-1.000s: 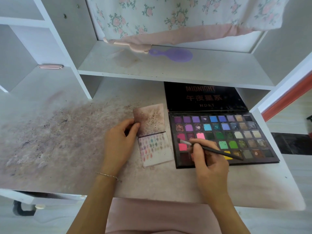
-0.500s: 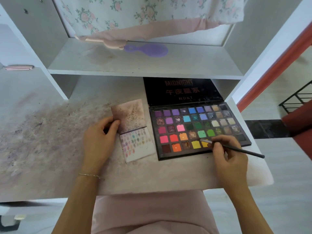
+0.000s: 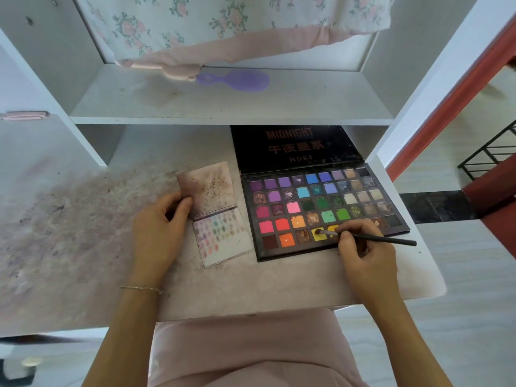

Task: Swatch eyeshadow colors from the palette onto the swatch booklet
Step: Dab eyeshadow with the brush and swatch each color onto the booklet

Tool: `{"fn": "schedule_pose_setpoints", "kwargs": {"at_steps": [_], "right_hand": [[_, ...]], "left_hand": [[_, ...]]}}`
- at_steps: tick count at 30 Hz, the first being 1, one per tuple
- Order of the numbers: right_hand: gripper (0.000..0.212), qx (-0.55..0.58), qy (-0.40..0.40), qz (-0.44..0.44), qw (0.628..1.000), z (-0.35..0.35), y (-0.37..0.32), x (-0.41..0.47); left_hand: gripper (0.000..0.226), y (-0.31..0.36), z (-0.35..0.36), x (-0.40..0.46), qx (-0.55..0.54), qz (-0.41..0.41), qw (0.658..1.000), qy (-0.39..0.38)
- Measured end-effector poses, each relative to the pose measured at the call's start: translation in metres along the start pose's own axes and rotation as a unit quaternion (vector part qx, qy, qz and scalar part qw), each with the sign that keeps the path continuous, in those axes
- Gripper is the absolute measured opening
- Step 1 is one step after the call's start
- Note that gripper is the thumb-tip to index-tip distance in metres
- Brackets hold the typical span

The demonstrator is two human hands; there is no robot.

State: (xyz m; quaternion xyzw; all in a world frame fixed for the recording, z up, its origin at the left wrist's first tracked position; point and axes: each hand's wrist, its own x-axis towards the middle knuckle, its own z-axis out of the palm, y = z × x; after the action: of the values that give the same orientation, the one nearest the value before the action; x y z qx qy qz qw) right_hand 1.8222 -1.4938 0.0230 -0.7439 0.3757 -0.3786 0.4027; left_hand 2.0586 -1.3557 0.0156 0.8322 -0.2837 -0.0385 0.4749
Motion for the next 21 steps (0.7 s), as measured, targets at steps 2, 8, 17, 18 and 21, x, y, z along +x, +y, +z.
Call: {"fn": "schedule_pose_setpoints", "kwargs": {"at_steps": [2, 8, 17, 18, 21], "right_hand": [[0.038, -0.015, -0.008, 0.008, 1.0, 0.0, 0.001, 0.0], [0.022, 0.039, -0.004, 0.021, 0.999, 0.003, 0.0, -0.003], [0.021, 0.113, -0.112, -0.001, 0.987, 0.048, -0.029, -0.005], [0.018, 0.107, -0.127, -0.012, 0.986, 0.054, -0.033, -0.005], [0.014, 0.131, -0.169, -0.016, 0.977, 0.069, -0.042, -0.003]], "left_hand": [[0.018, 0.001, 0.0, 0.0, 0.003, 0.003, 1.0, -0.001], [0.019, 0.002, 0.0, 0.0, 0.0, 0.002, 1.0, -0.003], [0.018, 0.0, -0.001, 0.001, 0.009, 0.005, 1.0, -0.006], [0.017, 0.0, -0.001, 0.001, 0.011, 0.002, 1.0, -0.006], [0.017, -0.002, -0.001, 0.001, 0.023, 0.008, 1.0, -0.016]]}}
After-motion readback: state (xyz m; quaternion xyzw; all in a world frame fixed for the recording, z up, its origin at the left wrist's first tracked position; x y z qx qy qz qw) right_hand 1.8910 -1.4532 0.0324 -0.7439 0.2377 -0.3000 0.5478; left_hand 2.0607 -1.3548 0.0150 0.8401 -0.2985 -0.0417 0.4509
